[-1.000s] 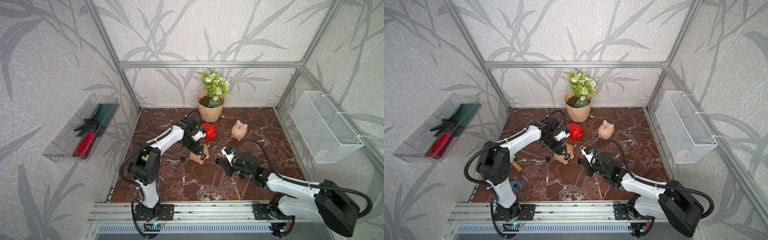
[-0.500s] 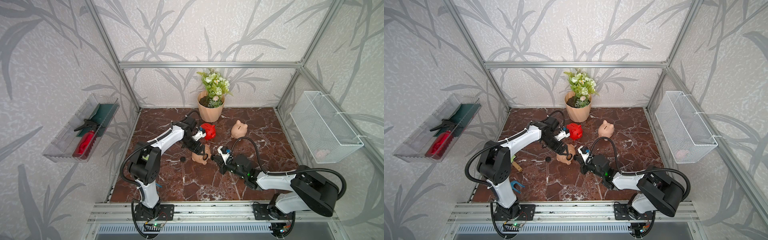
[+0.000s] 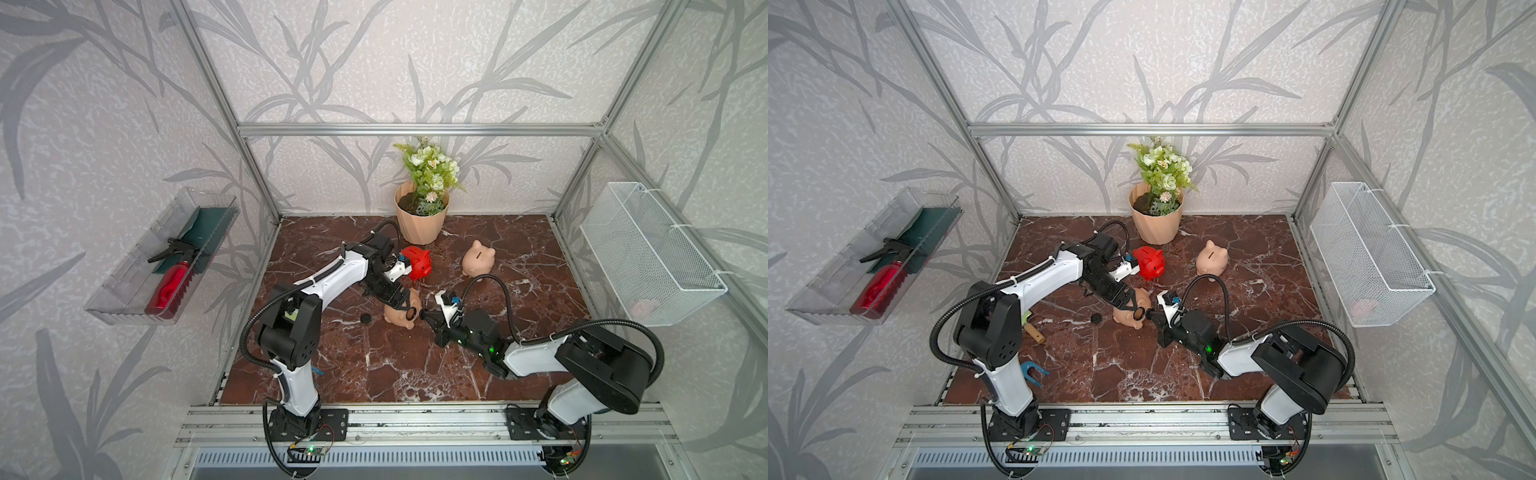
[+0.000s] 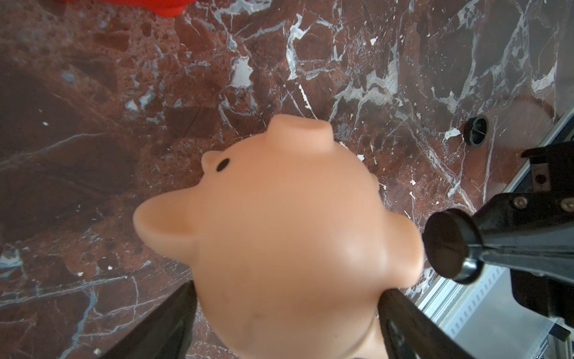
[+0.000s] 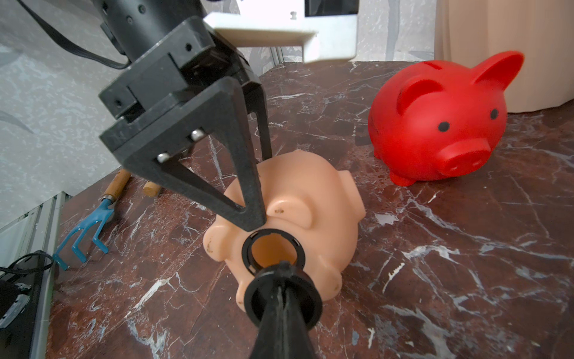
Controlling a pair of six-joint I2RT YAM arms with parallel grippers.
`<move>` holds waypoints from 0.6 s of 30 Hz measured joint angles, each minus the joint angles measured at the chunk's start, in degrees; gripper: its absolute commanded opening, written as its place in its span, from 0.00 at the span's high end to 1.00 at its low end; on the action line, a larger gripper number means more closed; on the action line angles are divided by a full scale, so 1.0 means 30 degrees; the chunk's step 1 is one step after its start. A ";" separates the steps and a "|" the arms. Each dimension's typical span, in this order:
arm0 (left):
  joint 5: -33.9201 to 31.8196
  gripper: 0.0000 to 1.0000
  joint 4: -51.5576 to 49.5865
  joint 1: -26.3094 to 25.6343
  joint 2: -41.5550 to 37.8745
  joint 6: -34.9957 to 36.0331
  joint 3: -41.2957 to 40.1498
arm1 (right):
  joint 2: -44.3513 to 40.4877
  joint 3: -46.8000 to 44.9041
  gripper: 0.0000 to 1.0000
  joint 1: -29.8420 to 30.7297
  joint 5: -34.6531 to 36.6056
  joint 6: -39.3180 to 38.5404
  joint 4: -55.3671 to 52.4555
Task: Close piggy banks
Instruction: Hold the piggy bank at the center of the board.
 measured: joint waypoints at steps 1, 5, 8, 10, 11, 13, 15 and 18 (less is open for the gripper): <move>0.0000 0.11 0.0000 0.0000 0.0000 0.0000 0.0000 | 0.0175 0.0015 1.00 0.0007 -0.0007 0.0146 0.0175; 0.0007 0.11 0.0000 0.0000 0.0007 -0.0051 0.0000 | 0.0780 0.0051 1.00 0.0007 -0.0080 0.0692 0.0787; 0.0007 0.12 0.0000 0.0000 0.0015 -0.0095 0.0000 | 0.1129 0.0080 1.00 0.0022 -0.0095 0.1093 0.1122; 0.0029 0.12 0.0022 0.0000 0.0015 -0.0124 0.0000 | 0.1304 0.0095 1.00 0.0058 -0.0109 0.1268 0.1304; 0.0036 0.12 0.0036 0.0000 0.0015 -0.0138 0.0000 | 0.1370 0.0102 1.00 0.0102 -0.0102 0.1370 0.1362; 0.0044 0.12 0.0036 0.0000 0.0022 -0.0146 0.0000 | 0.1457 0.0124 1.00 0.0131 -0.0102 0.1479 0.1392; 0.0051 0.12 0.0036 0.0000 0.0022 -0.0153 0.0000 | 0.1530 0.0211 1.00 0.0204 -0.0095 0.1559 0.1384; 0.0087 0.12 0.0073 0.0000 0.0022 -0.0277 0.0000 | 0.1545 0.0423 1.00 0.0240 -0.0095 0.1756 0.1392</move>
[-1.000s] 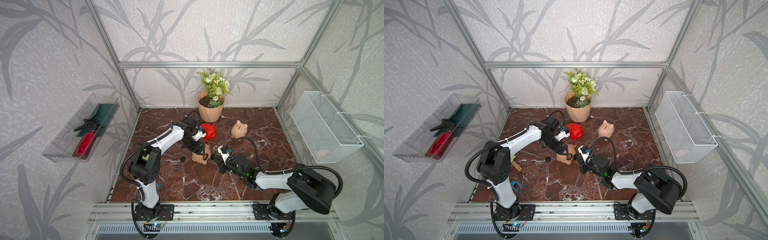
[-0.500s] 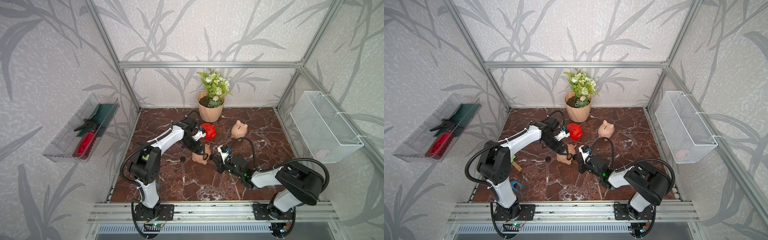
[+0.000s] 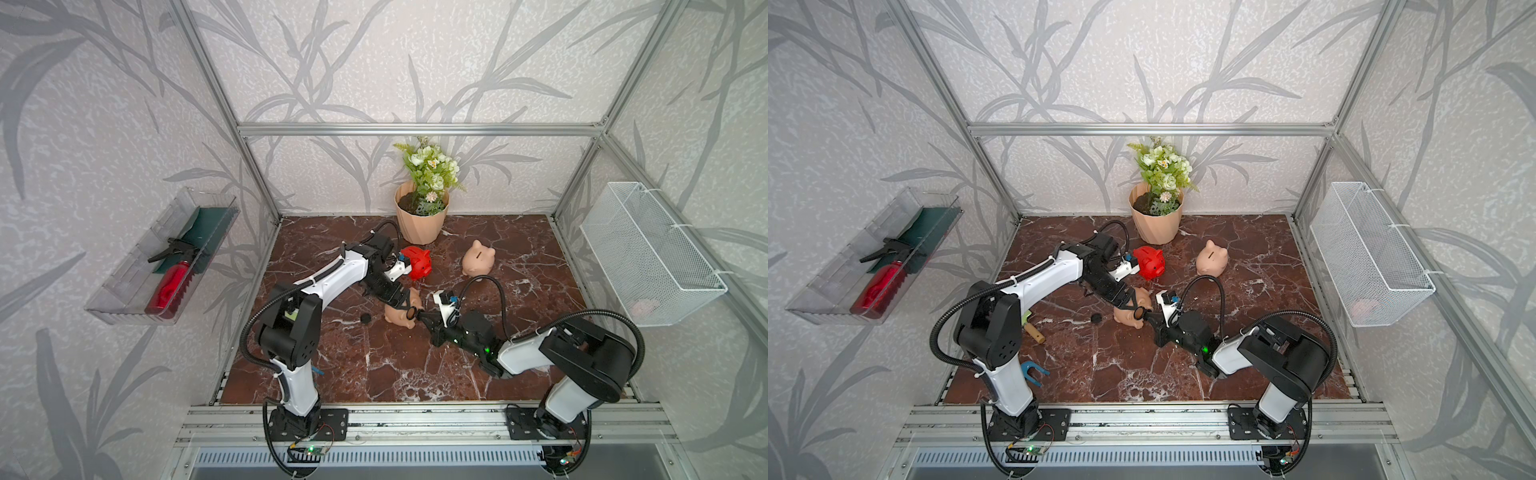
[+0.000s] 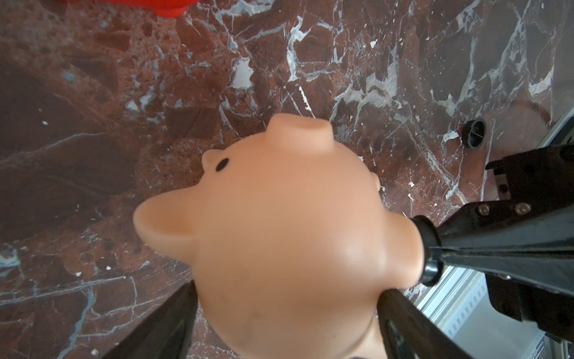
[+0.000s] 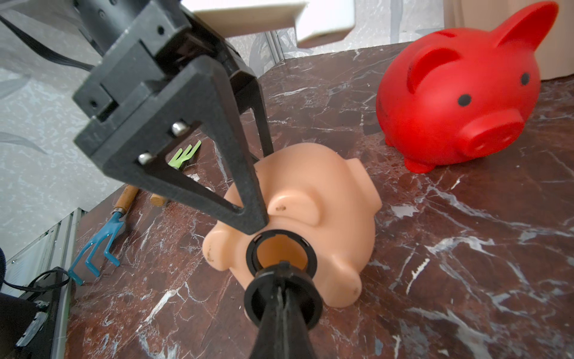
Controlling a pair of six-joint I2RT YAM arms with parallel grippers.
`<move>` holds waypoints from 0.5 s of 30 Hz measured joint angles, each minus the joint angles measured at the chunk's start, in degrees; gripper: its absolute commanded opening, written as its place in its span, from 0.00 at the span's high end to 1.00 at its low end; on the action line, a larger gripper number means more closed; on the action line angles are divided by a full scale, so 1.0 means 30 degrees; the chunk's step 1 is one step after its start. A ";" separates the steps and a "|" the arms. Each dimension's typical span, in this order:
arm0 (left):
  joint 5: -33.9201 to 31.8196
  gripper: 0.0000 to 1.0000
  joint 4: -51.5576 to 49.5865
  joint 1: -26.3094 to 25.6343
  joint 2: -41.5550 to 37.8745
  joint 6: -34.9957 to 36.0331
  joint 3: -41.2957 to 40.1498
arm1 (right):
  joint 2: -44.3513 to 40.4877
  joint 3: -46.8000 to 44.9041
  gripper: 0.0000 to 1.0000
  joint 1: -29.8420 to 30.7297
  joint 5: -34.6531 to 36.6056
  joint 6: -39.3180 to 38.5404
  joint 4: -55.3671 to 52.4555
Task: Close piggy banks
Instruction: Hold the piggy bank at the center of the board.
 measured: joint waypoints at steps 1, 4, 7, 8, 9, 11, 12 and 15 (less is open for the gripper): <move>0.0007 0.12 0.0022 0.0000 0.0000 -0.0007 0.0000 | 0.0000 0.0080 1.00 0.0036 0.0007 0.0066 0.0000; 0.0007 0.12 0.0029 0.0000 0.0000 -0.0007 0.0000 | 0.0036 0.0321 1.00 0.0168 0.0015 0.0102 0.0015; 0.0015 0.13 0.0029 0.0007 0.0000 -0.0029 0.0000 | 0.0240 0.0437 1.00 0.0226 0.0022 0.0087 0.0226; 0.0022 0.13 0.0029 0.0015 0.0000 -0.0066 0.0000 | 0.0342 0.0452 1.00 0.0226 0.0029 0.0080 0.0306; 0.0029 0.13 0.0029 0.0015 0.0000 -0.0087 0.0000 | 0.0437 0.0466 1.00 0.0226 0.0029 0.0073 0.0364; 0.0073 0.13 0.0058 0.0036 0.0000 -0.0146 0.0000 | 0.0663 0.0495 1.00 0.0233 0.0087 0.0066 0.0415; 0.0087 0.13 0.0066 0.0036 0.0000 -0.0146 0.0000 | 0.0736 0.0495 1.00 0.0233 0.0124 0.0058 0.0423; 0.0131 0.13 0.0080 0.0073 0.0000 -0.0146 0.0000 | 0.0903 0.0503 1.00 0.0240 0.0168 0.0044 0.0495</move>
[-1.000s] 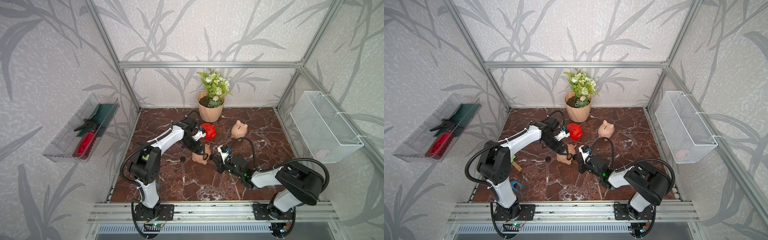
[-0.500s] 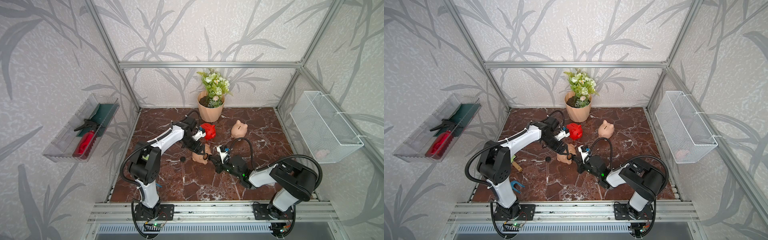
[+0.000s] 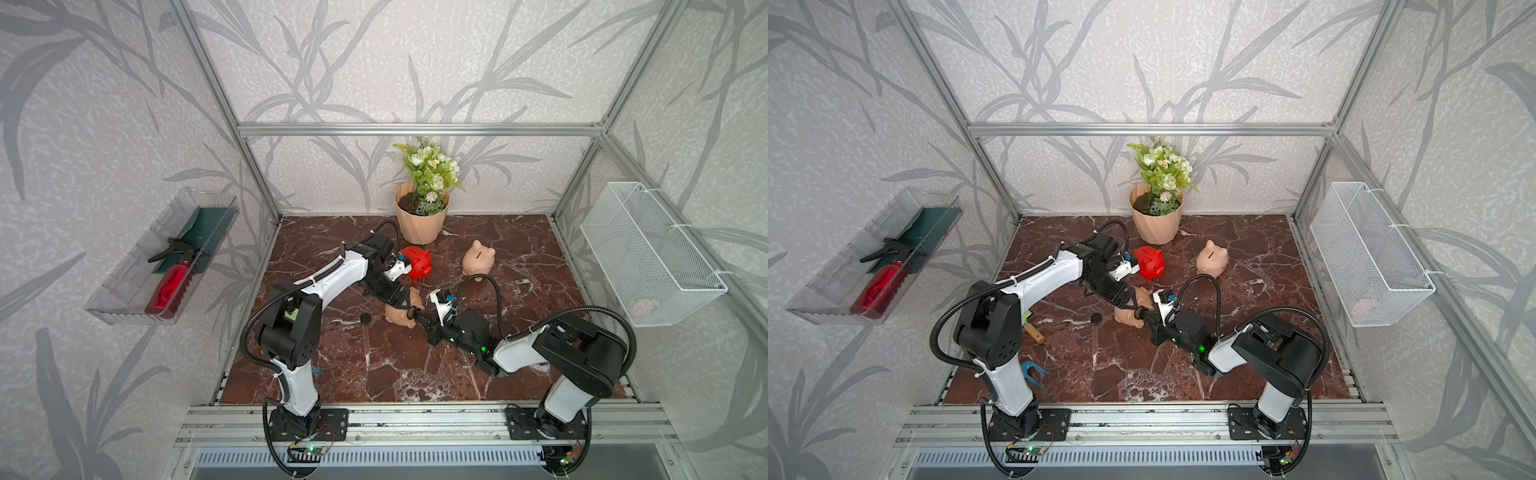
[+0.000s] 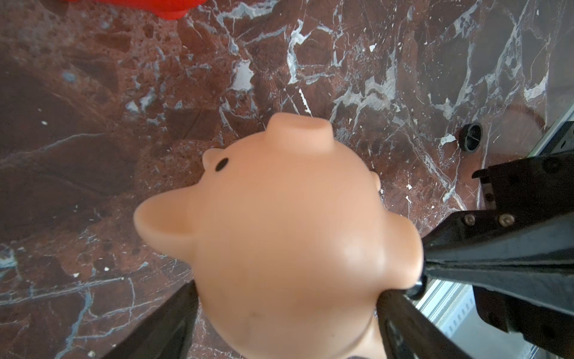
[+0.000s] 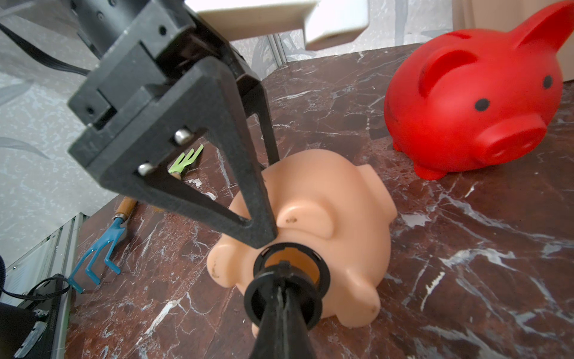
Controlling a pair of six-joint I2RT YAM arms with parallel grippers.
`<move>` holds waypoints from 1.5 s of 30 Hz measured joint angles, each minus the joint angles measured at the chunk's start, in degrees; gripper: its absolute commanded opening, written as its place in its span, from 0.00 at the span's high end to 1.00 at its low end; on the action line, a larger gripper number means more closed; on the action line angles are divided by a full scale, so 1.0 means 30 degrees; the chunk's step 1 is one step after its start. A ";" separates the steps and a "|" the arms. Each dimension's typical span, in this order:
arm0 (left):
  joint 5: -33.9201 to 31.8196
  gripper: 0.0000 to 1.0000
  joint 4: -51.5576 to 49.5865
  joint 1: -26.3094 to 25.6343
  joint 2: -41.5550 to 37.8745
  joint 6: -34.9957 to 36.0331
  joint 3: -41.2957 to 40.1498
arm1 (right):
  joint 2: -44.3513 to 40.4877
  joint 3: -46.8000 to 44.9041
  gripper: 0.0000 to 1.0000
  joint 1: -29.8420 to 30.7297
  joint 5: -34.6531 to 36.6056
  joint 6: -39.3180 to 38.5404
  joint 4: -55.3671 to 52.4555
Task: Close piggy banks
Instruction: Hold the piggy bank at the center of the board.
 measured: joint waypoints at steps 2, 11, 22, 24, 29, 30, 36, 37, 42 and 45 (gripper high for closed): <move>0.0015 0.13 0.0007 0.0007 0.0000 -0.0007 0.0000 | 0.0270 0.0029 1.00 0.0000 0.0015 -0.0036 0.0291; 0.0022 0.13 0.0022 0.0015 0.0000 0.0000 0.0000 | 0.0772 0.0270 1.00 0.0000 0.0007 -0.0350 0.0525; 0.0029 0.14 0.0029 0.0015 0.0000 -0.0007 0.0000 | 0.1246 0.0634 1.00 0.0000 0.0000 -0.0780 0.0648; 0.0036 0.14 0.0029 0.0015 0.0000 0.0000 0.0000 | 0.1297 0.0743 1.00 0.0000 0.0000 -0.0831 0.0656; 0.0066 0.14 0.0051 0.0015 0.0000 0.0000 0.0000 | 0.1333 0.0780 1.00 0.0000 -0.0007 -0.0852 0.0678; 0.0087 0.15 0.0066 0.0015 0.0000 0.0000 0.0000 | 0.1377 0.0780 1.00 0.0000 -0.0015 -0.0860 0.0699; 0.0168 0.15 0.0087 0.0022 0.0000 -0.0007 0.0000 | 0.1880 0.0889 1.00 0.0000 -0.0109 -0.0852 0.0991; 0.0168 0.15 0.0080 0.0029 0.0000 0.0000 0.0000 | 0.1894 0.0925 1.00 0.0000 -0.0153 -0.0852 0.0991; 0.0175 0.16 0.0073 0.0036 0.0000 0.0000 0.0000 | 0.1916 0.0947 1.00 0.0000 -0.0138 -0.0860 0.0998; 0.0175 0.16 0.0073 0.0036 0.0000 0.0000 0.0000 | 0.1916 0.0947 1.00 0.0000 -0.0036 -0.0860 0.1013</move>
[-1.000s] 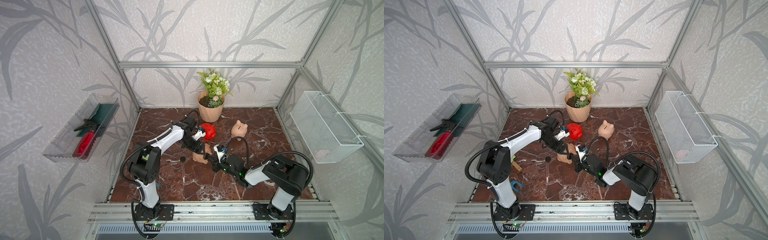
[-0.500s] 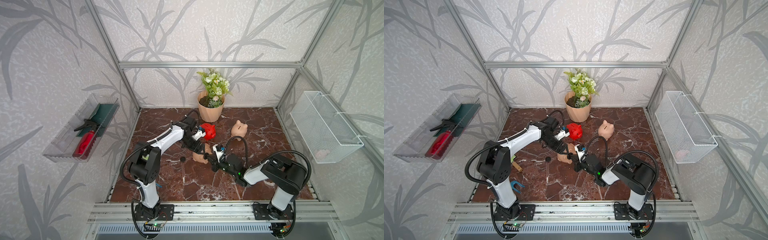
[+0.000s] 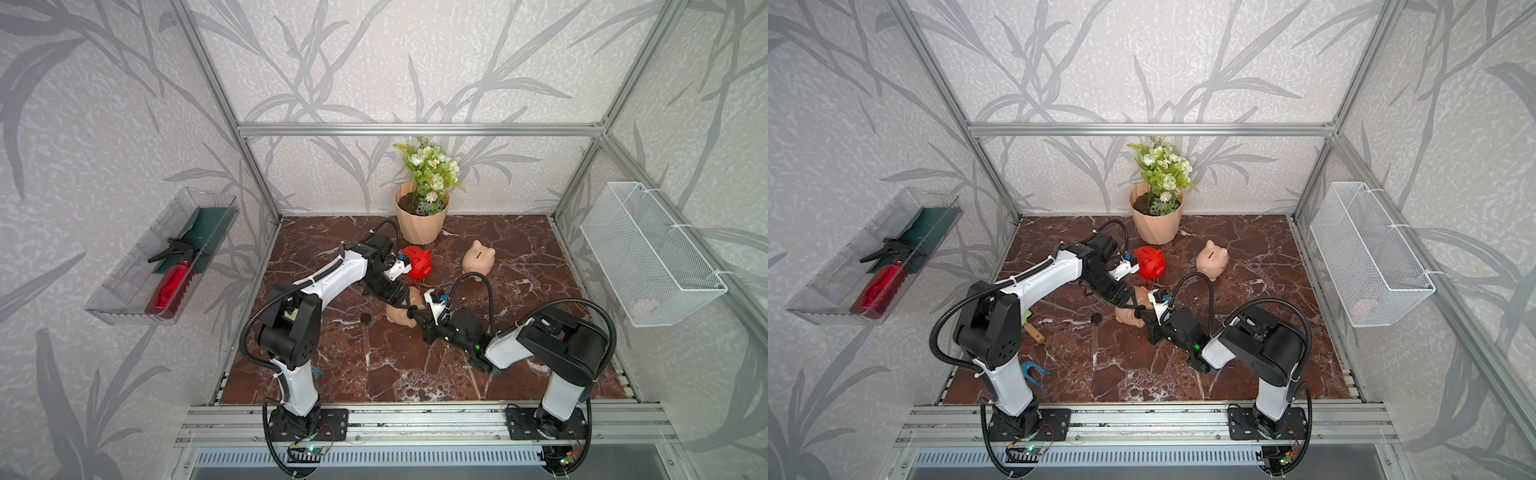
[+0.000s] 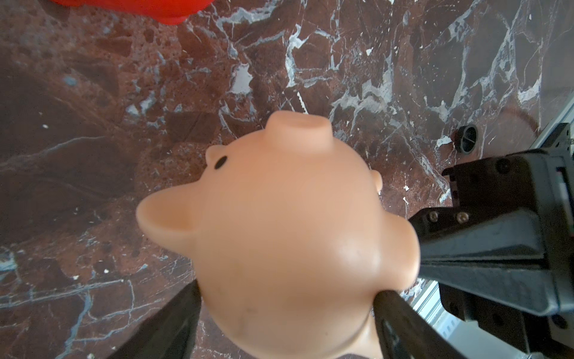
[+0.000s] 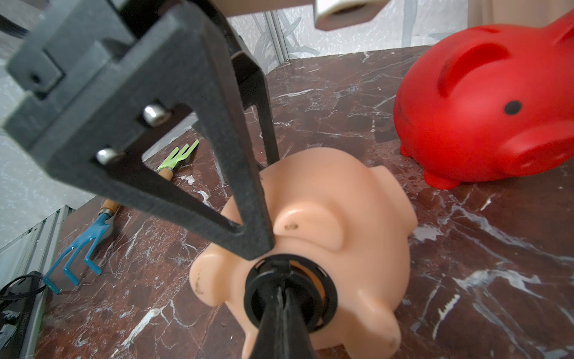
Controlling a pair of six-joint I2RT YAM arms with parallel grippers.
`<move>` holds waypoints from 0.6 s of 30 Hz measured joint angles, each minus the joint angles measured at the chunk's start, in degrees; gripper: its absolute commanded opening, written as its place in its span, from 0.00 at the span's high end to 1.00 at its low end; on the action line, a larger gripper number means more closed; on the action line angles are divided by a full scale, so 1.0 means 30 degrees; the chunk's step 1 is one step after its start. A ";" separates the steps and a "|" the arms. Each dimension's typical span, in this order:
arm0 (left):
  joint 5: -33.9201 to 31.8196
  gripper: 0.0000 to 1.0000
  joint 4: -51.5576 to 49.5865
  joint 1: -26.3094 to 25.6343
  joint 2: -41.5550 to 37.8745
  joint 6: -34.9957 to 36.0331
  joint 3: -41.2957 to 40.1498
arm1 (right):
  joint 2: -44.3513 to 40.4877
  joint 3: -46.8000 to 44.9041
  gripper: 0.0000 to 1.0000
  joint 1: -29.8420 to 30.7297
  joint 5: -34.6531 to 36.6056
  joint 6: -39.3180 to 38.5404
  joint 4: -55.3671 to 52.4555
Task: Close piggy banks
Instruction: Hold the piggy bank at the center of the board.
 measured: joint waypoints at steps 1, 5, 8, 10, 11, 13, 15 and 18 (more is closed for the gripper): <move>0.0007 0.16 0.0007 0.0000 0.0000 0.0000 0.0000 | 0.0000 0.0000 1.00 0.0000 0.0022 0.0000 0.0007; 0.0007 0.16 0.0007 0.0015 0.0000 0.0007 0.0000 | 0.0000 0.0000 1.00 0.0000 0.0095 -0.0117 0.0015; 0.0022 0.17 0.0007 0.0015 0.0000 0.0000 0.0000 | 0.0007 0.0007 1.00 0.0000 0.0175 -0.0393 0.0015; 0.0022 0.17 0.0000 0.0015 0.0000 0.0007 0.0000 | 0.0029 0.0036 1.00 0.0000 0.0175 -0.0619 0.0015; 0.0022 0.17 0.0007 0.0029 0.0000 0.0007 0.0000 | 0.0044 0.0044 1.00 0.0000 0.0175 -0.0765 0.0015; 0.0051 0.17 0.0007 0.0066 0.0000 0.0007 0.0000 | 0.0058 0.0087 1.00 0.0000 0.0182 -0.1005 0.0007; 0.0087 0.17 0.0007 0.0102 0.0000 0.0007 0.0000 | 0.0080 0.0117 1.00 0.0000 0.0182 -0.1217 0.0007; 0.0087 0.17 0.0007 0.0102 0.0000 0.0007 0.0000 | 0.0080 0.0117 1.00 0.0000 0.0182 -0.1537 -0.0015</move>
